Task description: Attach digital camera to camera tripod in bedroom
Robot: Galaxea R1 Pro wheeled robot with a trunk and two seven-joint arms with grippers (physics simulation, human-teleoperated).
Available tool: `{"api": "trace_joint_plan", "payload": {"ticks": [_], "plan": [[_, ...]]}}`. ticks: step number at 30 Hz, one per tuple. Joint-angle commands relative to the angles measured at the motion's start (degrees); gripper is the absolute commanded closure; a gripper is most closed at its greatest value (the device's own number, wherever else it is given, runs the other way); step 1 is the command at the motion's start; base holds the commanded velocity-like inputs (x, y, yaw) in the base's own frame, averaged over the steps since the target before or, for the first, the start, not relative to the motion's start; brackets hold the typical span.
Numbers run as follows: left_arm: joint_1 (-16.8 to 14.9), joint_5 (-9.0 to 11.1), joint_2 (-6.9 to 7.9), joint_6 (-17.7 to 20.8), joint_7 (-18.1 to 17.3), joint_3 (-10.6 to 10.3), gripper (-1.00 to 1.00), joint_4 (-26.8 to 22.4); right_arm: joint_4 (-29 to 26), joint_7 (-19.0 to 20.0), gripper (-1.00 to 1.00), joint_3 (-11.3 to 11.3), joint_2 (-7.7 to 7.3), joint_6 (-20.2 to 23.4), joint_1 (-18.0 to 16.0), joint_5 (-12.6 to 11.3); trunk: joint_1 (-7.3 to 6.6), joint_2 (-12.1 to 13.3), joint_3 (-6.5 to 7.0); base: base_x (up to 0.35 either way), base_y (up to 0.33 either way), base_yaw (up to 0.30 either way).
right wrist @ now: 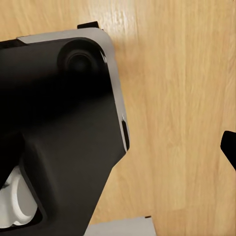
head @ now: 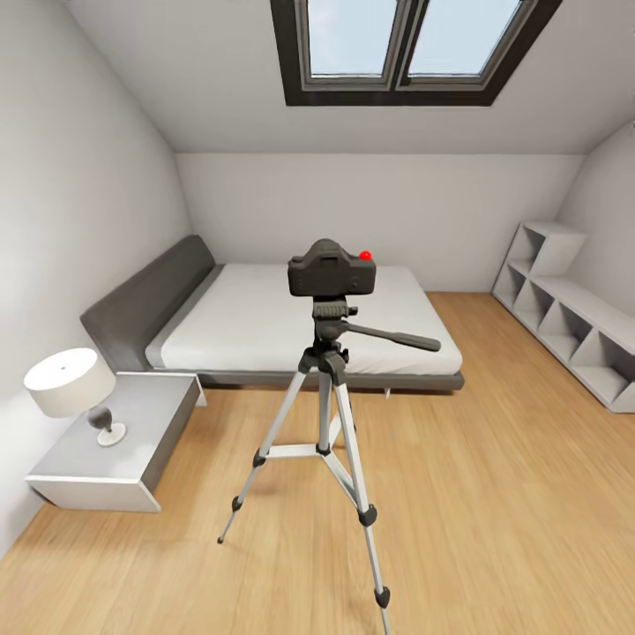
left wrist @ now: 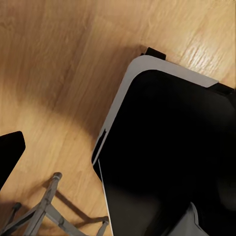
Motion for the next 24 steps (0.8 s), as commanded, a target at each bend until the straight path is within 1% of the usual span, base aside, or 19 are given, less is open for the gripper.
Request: {"api": "trace_joint_plan", "payload": {"ticks": [1, 24], "plan": [[0.0, 0.4, 0.0, -0.1, 0.2, -0.5, -1.0, -0.1, 0.2, 0.3, -1.0, 0.4, 0.03, -0.3, -0.1, -0.6, 0.03, -0.1, -0.01, 0.0, 0.0, 0.0], [0.0, 0.3, 0.0, -0.1, 0.2, -0.5, -1.0, 0.0, 0.2, -0.3, -1.0, 0.7, 0.13, 0.0, -0.1, -0.3, 0.03, -0.1, 2.11, 0.0, 0.0, 0.0]]}}
